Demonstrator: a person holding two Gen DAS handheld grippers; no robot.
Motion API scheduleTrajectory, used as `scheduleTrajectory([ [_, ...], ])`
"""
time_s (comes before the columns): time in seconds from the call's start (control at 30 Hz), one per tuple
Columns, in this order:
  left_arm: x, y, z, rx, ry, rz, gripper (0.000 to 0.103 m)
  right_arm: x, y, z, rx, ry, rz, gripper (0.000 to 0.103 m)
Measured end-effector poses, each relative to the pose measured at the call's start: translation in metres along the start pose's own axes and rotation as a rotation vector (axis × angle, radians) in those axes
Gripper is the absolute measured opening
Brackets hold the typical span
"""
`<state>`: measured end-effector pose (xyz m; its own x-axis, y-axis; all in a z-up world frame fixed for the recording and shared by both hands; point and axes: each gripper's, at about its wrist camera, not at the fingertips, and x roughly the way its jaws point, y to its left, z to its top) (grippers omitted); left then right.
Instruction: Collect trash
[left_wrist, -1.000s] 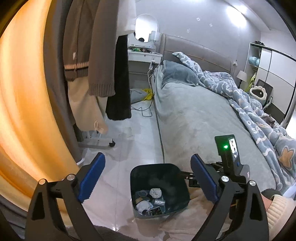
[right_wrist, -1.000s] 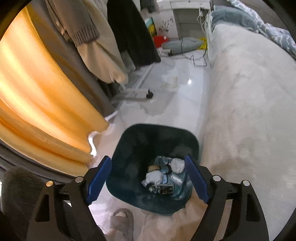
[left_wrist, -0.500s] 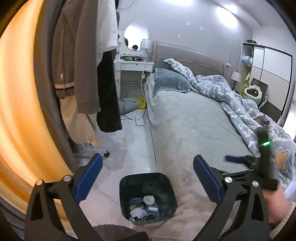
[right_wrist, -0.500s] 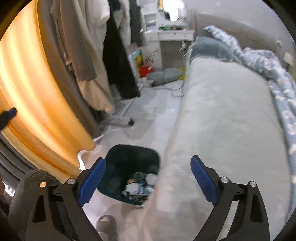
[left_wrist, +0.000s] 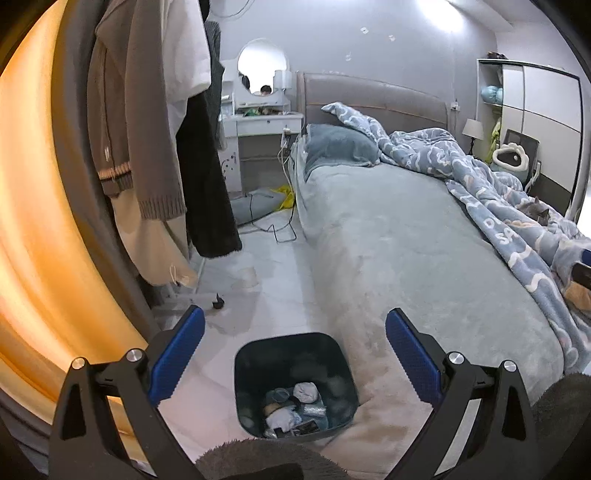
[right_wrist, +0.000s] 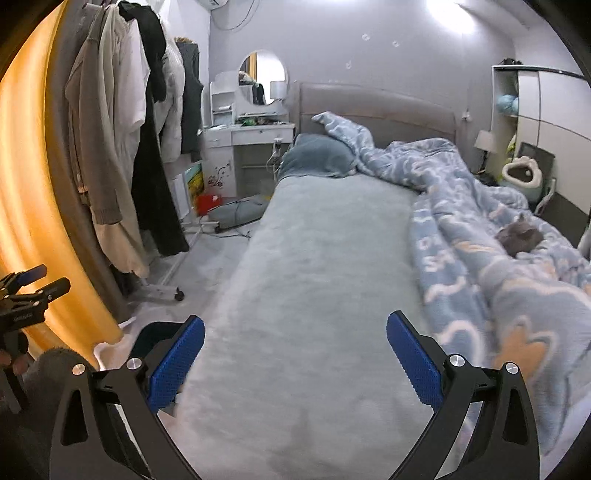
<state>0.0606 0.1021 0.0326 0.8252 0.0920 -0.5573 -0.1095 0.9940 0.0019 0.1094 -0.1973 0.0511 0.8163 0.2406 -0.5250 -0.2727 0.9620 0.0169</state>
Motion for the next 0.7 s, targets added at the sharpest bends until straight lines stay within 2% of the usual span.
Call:
scheduleTrajectory([
  [0.1, 0.008, -0.003, -0.008, 0.004, 0.014, -0.025, 0.1, -0.003, -0.019, -0.012, 0.006, -0.004, 0.016, 0.1],
  [0.17, 0.011, -0.003, -0.009, -0.007, 0.015, -0.026, 0.1, 0.008, -0.029, -0.024, 0.019, 0.045, 0.037, 0.1],
  [0.37, 0.025, -0.013, -0.014, -0.01, 0.064, -0.045, 0.1, 0.007, -0.037, -0.026, 0.016, 0.053, 0.078, 0.1],
  [0.6, 0.025, -0.025, -0.016, 0.033, 0.063, -0.046, 0.1, 0.004, -0.052, -0.029, 0.104, 0.05, 0.111, 0.1],
  [0.7, 0.026, -0.025, -0.015, 0.036, 0.066, -0.047, 0.1, 0.003, -0.051, -0.029, 0.1, 0.05, 0.107, 0.1],
])
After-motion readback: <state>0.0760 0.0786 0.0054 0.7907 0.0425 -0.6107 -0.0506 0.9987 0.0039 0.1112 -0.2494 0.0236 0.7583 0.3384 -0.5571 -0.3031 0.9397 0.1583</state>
